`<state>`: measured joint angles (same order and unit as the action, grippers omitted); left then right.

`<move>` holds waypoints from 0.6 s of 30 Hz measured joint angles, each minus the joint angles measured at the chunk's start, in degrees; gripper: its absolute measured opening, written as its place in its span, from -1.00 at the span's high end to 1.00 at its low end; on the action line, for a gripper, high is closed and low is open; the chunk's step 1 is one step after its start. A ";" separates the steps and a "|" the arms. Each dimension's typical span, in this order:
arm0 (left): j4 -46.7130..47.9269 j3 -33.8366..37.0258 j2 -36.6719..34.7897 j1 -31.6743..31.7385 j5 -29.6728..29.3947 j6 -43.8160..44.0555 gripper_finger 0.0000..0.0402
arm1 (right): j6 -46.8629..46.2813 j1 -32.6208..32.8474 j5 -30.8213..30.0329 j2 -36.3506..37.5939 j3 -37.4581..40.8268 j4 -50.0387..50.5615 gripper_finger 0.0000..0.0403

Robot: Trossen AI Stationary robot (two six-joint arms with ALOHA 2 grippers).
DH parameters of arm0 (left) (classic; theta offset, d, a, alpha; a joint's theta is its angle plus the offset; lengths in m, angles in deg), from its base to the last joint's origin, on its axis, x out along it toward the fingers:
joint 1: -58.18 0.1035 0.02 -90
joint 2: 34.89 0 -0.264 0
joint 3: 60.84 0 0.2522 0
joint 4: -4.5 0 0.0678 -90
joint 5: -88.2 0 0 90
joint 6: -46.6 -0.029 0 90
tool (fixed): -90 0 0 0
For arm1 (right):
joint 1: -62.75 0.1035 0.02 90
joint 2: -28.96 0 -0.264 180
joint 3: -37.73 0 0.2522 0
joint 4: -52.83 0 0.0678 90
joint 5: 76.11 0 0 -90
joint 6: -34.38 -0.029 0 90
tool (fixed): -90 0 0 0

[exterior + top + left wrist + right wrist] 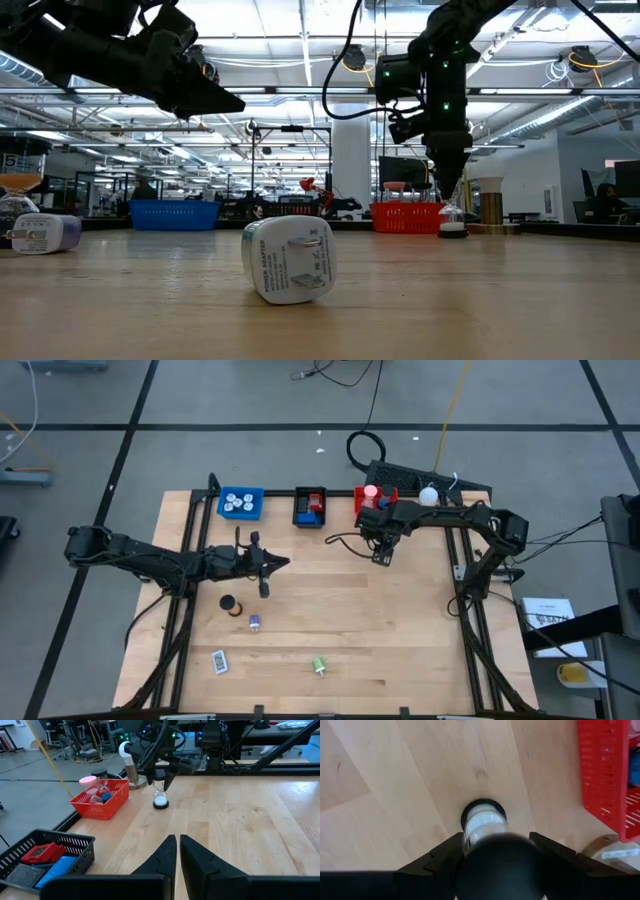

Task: Pick & Place Office items
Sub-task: Put the bottom black hourglass into the red bin

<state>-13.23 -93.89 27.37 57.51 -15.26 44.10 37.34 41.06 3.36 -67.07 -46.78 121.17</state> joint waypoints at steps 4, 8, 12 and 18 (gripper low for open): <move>0.00 0.00 0.00 0.00 0.00 0.02 0.85 | -1.15 0.00 -0.25 1.33 0.08 0.04 -0.22; 0.00 0.00 0.00 0.00 0.02 0.03 0.85 | -1.91 0.00 -1.63 3.22 0.05 0.14 -0.38; 0.00 0.00 0.00 0.00 0.02 0.03 0.85 | -2.20 0.00 -1.71 6.86 0.03 0.05 -0.48; -0.33 0.00 0.00 0.32 0.04 2.41 0.85 | -3.41 0.04 -6.13 12.99 -0.02 0.15 -0.41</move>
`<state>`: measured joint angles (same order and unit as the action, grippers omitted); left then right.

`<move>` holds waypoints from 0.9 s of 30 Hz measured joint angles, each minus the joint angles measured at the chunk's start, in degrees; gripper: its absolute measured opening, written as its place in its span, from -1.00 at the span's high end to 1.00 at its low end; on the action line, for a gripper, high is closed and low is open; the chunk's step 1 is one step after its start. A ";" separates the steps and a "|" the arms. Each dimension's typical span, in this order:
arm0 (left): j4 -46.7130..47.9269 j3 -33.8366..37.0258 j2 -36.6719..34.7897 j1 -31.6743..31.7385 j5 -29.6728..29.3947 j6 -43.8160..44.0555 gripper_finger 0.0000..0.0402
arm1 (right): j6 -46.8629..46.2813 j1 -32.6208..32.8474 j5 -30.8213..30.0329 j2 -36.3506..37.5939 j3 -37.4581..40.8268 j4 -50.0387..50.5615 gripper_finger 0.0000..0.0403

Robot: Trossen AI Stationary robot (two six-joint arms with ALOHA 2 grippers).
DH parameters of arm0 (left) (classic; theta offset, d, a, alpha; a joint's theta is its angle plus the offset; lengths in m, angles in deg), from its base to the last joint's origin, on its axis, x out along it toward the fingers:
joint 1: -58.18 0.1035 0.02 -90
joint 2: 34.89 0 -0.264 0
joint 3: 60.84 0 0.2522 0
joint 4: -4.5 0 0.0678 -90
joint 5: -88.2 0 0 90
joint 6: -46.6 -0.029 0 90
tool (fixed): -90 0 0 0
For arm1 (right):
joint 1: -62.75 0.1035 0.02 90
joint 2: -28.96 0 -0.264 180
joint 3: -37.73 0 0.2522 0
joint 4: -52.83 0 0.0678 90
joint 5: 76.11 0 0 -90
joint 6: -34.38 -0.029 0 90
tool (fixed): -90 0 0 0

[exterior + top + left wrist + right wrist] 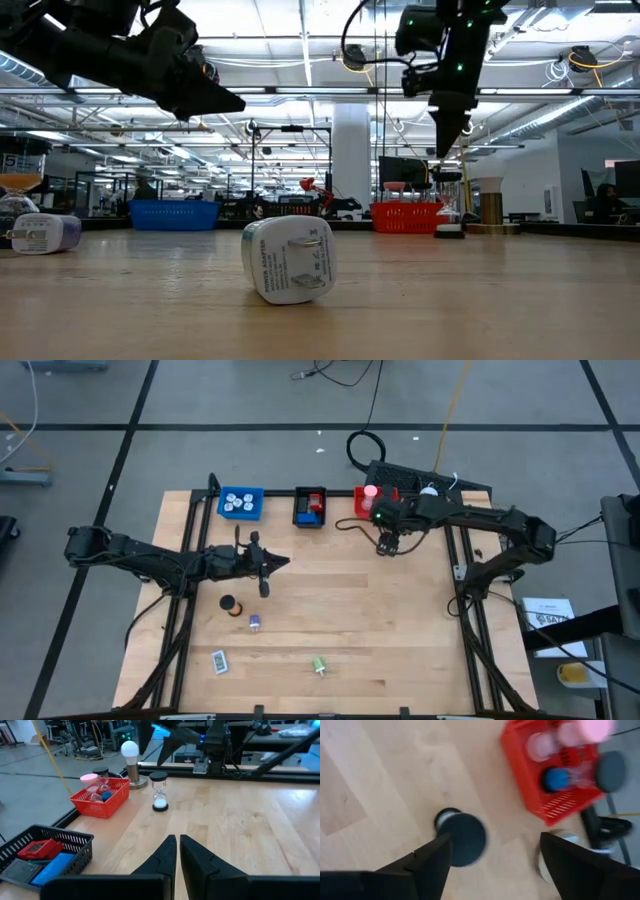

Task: Pick & Place Office items
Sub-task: Put the bottom black hourglass into the red bin

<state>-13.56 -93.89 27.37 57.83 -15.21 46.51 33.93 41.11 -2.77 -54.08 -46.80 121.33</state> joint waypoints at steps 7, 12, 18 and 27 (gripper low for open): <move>-1.96 0.06 1.02 0.23 -3.35 0.15 0.86 | -3.41 0.87 -2.08 8.71 3.65 -3.82 -0.03; -12.22 1.66 5.26 1.01 -4.35 -1.36 0.97 | -4.50 2.66 -4.12 18.79 18.28 -21.32 0.49; -10.57 0.15 7.09 5.90 -3.97 0.94 0.85 | -4.64 4.33 -3.13 27.33 34.92 -46.23 0.96; -21.27 2.67 9.32 10.99 9.29 -3.06 0.95 | -16.49 9.88 -8.23 33.05 38.80 -46.90 0.75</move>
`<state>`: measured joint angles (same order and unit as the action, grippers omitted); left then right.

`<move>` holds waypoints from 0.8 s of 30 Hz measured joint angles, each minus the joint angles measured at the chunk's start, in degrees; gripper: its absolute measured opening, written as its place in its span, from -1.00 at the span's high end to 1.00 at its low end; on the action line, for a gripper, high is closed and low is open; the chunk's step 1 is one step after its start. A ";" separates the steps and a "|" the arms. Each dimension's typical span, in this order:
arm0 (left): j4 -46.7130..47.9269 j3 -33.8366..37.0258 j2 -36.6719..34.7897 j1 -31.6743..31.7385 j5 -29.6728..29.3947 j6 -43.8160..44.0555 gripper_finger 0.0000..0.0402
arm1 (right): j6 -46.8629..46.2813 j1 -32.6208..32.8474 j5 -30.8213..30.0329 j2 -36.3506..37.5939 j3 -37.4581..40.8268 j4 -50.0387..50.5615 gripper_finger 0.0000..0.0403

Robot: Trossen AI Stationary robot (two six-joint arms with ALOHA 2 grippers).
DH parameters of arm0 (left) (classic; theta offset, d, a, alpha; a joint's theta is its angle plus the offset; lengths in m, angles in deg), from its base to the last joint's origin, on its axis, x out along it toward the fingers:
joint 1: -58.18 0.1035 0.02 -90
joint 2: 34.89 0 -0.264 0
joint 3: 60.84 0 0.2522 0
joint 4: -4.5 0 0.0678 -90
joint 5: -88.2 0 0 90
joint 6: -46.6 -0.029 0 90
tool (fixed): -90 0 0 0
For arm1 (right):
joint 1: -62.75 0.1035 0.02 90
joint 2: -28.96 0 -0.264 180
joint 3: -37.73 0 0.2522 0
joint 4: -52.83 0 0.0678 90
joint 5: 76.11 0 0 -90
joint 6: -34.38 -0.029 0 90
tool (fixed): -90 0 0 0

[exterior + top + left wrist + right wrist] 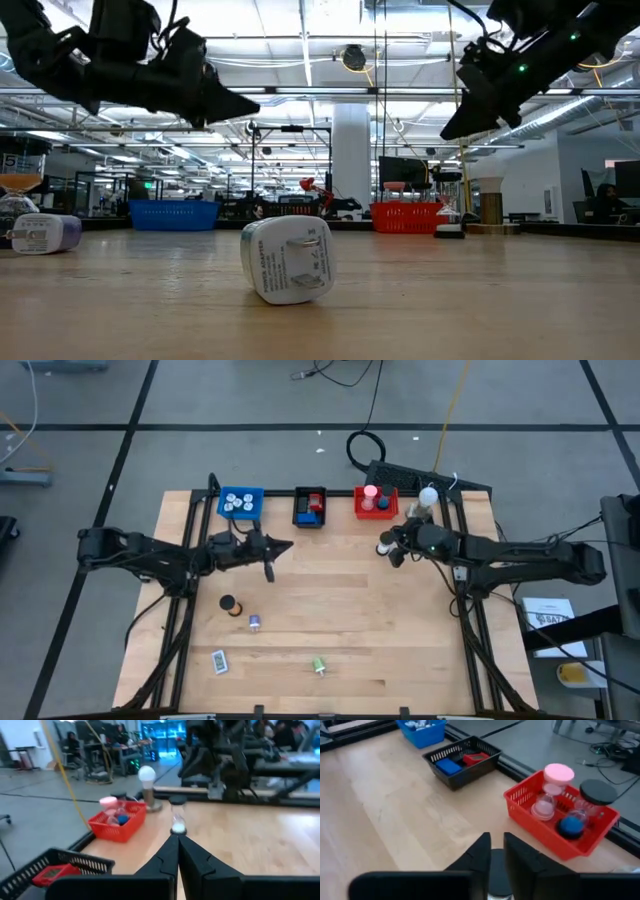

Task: Pick & Place Office items
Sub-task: Put the bottom black hourglass into the red bin

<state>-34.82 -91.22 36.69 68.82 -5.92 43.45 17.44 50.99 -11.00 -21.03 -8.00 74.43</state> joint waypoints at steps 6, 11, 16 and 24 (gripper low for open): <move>-5.35 -0.11 5.83 -0.06 1.19 -2.98 0.96 | -8.10 2.74 -0.50 -3.50 -0.21 2.34 0.32; -7.97 -0.46 9.90 0.25 1.09 -3.05 0.91 | -10.54 1.18 -0.68 -8.73 -5.61 10.53 -0.10; -8.04 -0.46 10.70 0.42 1.09 -3.11 0.98 | -10.55 -0.64 -0.61 -13.58 -9.00 13.36 -0.44; -8.09 -0.46 10.70 0.42 0.90 -3.09 0.88 | -10.90 -2.44 0.76 -17.01 -9.01 13.13 -0.70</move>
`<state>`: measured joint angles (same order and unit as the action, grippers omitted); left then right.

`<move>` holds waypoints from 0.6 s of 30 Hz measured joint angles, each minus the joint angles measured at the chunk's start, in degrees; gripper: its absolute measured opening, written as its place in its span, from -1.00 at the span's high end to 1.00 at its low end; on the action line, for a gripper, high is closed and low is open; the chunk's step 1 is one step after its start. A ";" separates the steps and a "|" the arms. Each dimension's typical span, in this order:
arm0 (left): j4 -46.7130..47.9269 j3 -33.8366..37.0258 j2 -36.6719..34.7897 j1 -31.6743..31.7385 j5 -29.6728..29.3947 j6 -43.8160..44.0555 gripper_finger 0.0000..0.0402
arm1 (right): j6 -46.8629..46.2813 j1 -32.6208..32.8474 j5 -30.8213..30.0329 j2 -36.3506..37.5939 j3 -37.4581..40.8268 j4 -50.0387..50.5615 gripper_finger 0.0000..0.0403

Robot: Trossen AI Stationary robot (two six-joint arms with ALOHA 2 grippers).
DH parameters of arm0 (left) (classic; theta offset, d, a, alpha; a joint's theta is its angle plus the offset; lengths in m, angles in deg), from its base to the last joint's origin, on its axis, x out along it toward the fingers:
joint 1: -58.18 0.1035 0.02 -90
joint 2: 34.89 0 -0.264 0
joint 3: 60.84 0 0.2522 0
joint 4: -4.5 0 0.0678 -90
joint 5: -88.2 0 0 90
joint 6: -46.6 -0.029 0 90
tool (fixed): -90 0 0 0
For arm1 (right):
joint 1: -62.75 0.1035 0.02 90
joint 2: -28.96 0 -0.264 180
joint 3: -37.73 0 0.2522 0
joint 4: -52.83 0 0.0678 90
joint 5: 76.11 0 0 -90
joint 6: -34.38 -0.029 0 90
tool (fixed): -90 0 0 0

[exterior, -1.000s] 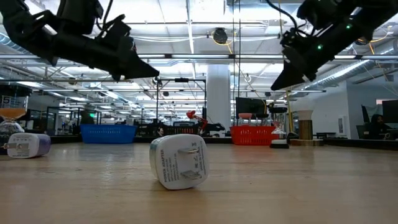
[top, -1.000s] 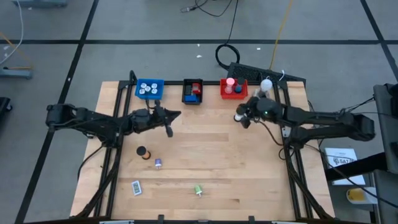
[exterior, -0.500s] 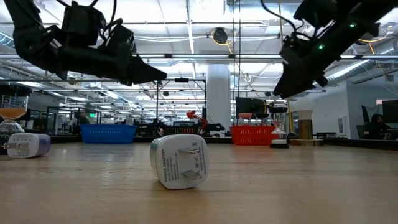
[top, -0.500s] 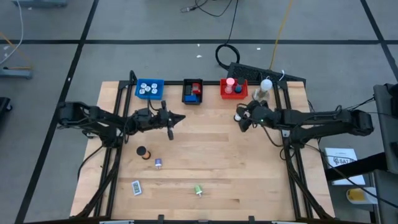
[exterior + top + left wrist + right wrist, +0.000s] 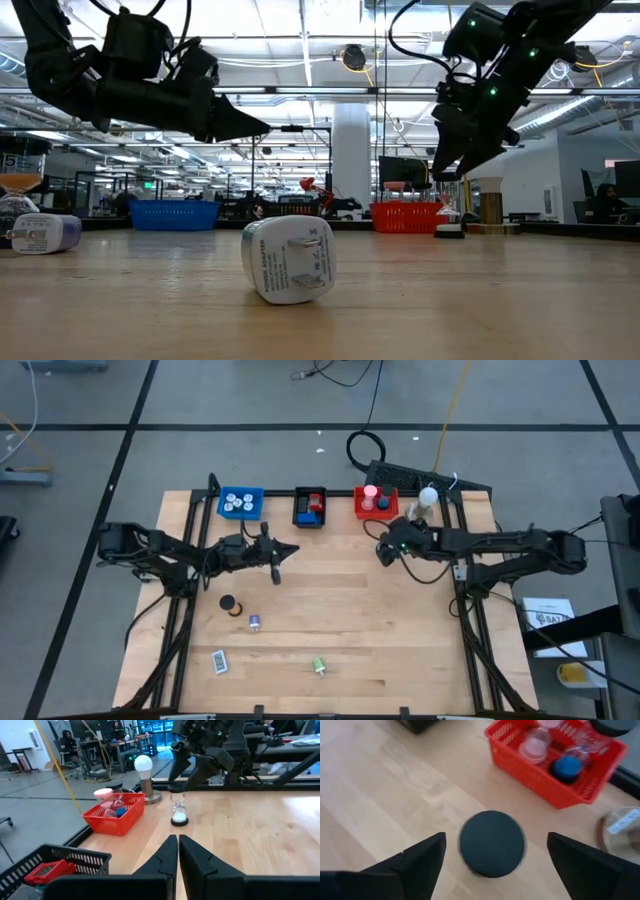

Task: Pick & Place Office items
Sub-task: Put the bottom black hourglass into the red bin

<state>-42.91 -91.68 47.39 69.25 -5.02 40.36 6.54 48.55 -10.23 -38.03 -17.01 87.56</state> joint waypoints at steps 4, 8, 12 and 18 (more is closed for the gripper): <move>0.01 0.00 0.00 0.00 -1.34 0.03 0.95 | 0.25 -0.73 0.29 -1.54 0.00 -0.73 -0.67; 0.02 0.00 0.00 0.00 -1.36 0.07 0.97 | 1.33 -1.21 0.37 -4.83 0.02 -2.13 -0.55; 0.04 0.00 0.00 0.00 -1.37 0.08 0.89 | 1.52 -1.19 0.37 -6.89 0.02 -3.71 -0.39; 0.12 0.00 0.00 0.00 -1.40 0.07 0.91 | 1.35 -1.19 0.37 -6.83 0.02 -3.98 -0.04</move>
<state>-42.79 -91.68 47.39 69.25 -6.43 40.43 7.88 47.36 -9.86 -44.86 -16.98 83.58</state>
